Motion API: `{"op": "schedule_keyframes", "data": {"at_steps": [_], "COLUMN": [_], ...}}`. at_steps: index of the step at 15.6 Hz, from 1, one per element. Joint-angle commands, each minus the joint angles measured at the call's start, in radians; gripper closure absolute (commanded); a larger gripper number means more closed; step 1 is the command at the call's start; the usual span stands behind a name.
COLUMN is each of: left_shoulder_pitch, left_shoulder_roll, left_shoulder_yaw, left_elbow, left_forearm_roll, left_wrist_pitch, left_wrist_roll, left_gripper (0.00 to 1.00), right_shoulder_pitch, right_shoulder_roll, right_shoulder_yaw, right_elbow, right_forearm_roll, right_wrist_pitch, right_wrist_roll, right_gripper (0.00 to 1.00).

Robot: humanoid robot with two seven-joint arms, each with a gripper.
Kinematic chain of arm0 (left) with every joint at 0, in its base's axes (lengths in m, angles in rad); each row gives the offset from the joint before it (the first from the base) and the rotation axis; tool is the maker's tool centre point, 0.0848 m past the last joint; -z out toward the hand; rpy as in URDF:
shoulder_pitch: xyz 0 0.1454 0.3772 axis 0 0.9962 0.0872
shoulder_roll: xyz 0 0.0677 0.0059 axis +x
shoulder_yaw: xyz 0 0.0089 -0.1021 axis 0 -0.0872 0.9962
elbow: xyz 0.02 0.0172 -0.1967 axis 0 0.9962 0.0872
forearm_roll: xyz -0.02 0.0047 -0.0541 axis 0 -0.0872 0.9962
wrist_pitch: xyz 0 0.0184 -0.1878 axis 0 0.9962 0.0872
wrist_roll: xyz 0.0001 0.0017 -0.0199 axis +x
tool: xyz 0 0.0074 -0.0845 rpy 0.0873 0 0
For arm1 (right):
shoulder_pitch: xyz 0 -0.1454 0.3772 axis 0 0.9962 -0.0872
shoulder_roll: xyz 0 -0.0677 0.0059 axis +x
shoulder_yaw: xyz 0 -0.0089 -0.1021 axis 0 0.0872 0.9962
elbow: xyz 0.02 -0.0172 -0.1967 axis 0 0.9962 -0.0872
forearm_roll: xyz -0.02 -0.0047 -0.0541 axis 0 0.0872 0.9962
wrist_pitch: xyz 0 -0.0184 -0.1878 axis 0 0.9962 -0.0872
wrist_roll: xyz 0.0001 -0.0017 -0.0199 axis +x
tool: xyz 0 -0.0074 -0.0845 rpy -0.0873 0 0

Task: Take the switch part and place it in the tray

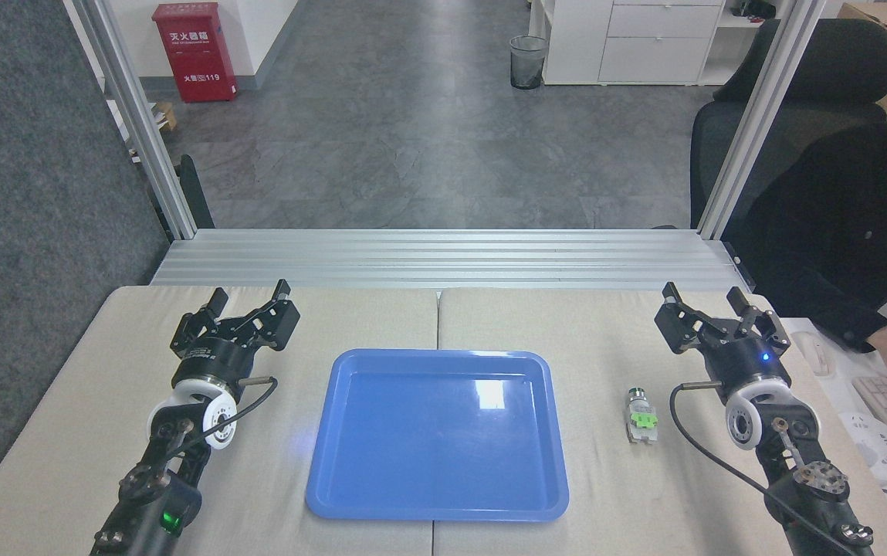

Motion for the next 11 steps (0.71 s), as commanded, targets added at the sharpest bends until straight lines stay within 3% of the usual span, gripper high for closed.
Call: {"op": "schedule_keyframes", "data": {"at_steps": [1,11], "left_shoulder_pitch": [0.0,0.0], "left_shoulder_roll": [0.0,0.0], "left_shoulder_yaw": [0.0,-0.001], "left_elbow": [0.0,0.0], "left_forearm_roll": [0.0,0.0], "left_wrist_pitch": [0.0,0.0], "left_wrist_roll": [0.001,0.001], "left_gripper": [0.0,0.0], "right_shoulder_pitch": [0.001,0.012], "right_shoulder_roll": [-0.002,0.009], "right_shoulder_yaw": [0.001,0.003], "right_elbow": [0.0,0.0], "right_forearm_roll": [0.005,0.005], "right_wrist_pitch": [-0.001,-0.001], "right_wrist_roll": [0.002,0.002], "right_gripper": [0.02,0.02]}}
